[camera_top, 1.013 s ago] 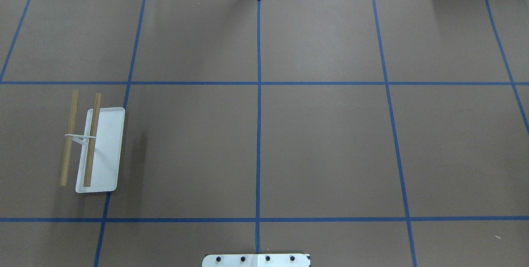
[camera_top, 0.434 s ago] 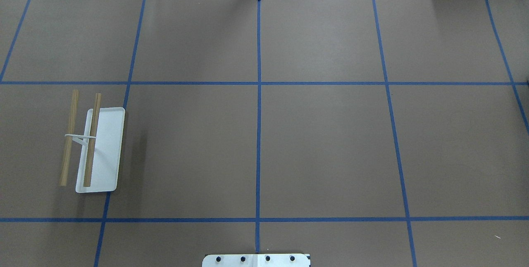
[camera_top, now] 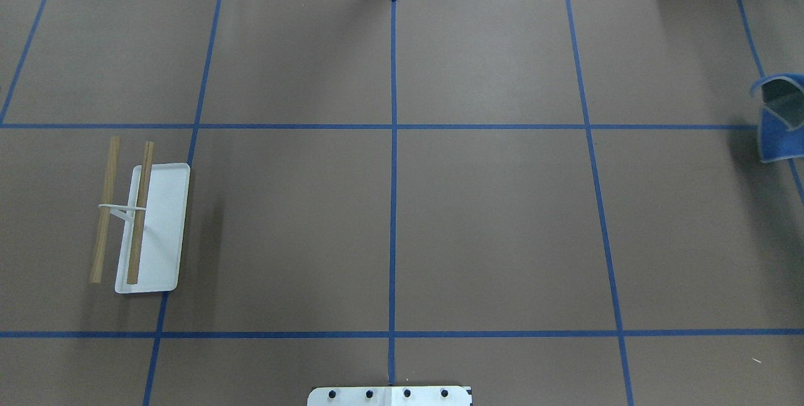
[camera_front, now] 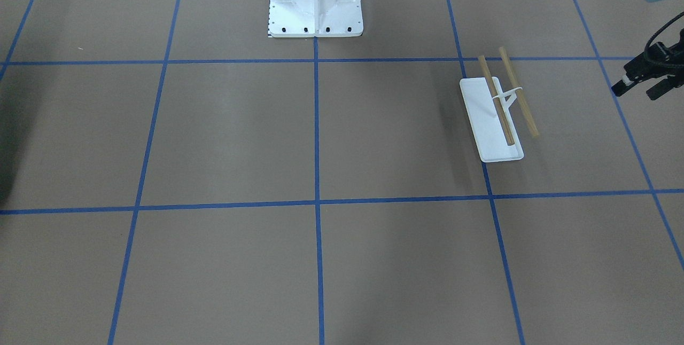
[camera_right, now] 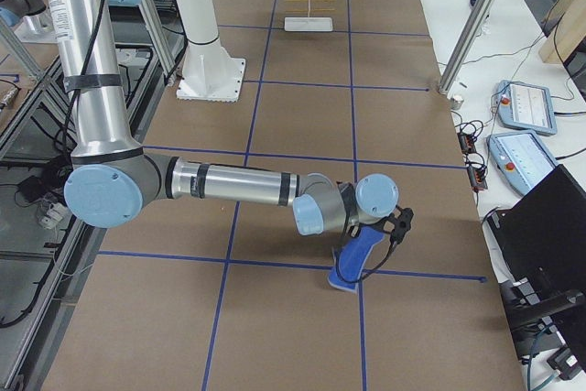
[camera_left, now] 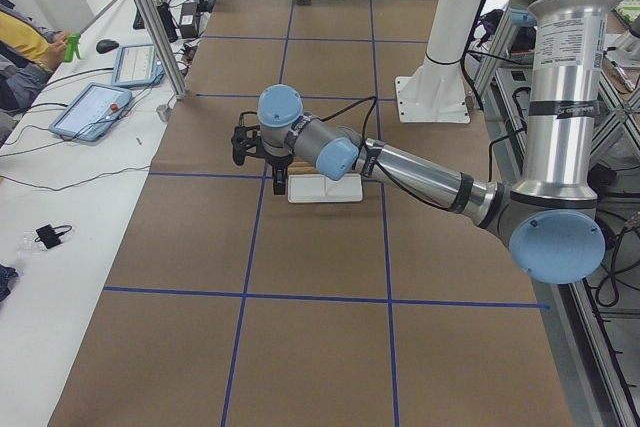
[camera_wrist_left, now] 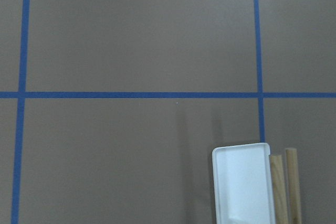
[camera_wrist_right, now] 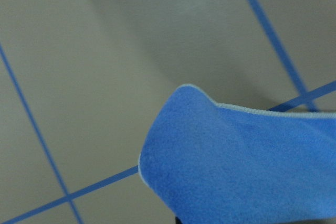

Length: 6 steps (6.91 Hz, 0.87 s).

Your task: Hang towel on rack

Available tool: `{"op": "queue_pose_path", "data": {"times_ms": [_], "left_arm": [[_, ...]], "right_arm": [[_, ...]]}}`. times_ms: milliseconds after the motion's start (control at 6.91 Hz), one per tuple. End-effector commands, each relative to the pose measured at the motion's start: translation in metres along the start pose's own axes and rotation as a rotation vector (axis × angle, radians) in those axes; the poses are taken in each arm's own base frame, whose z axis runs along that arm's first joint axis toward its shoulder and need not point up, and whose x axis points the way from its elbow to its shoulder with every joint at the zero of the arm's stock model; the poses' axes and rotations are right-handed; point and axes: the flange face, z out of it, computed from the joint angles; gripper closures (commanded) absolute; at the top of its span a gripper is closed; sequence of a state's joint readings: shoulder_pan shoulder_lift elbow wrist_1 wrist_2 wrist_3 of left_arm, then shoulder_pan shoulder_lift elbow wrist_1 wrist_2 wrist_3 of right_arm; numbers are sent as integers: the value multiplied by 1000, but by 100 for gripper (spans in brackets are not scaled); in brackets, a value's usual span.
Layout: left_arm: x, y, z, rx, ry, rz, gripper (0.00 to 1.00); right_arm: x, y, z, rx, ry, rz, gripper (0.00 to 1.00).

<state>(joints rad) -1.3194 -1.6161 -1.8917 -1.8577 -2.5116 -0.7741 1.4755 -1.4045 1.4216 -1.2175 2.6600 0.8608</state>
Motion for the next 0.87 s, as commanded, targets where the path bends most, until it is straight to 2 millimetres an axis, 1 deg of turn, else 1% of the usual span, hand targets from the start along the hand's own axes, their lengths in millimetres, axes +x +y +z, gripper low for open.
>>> {"op": "queue_pose_path", "data": {"times_ms": [0, 145, 289, 434, 579, 724], "left_arm": [[83, -16, 29, -19, 82, -131, 2], [146, -26, 41, -42, 120, -212, 2], [197, -31, 48, -66, 149, -295, 2], [236, -27, 57, -86, 164, -352, 2], [265, -18, 75, -123, 164, -445, 2], [286, -13, 94, -119, 181, -530, 2]], "right_arm": [[-168, 50, 0, -47, -72, 166, 100], [-244, 79, 16, -88, -82, 246, 100], [-306, 107, 21, -118, -94, 319, 100], [-346, 127, 23, -135, -107, 363, 100], [-387, 148, 28, -132, -117, 409, 100], [-431, 176, 41, -98, -134, 457, 100]]}}
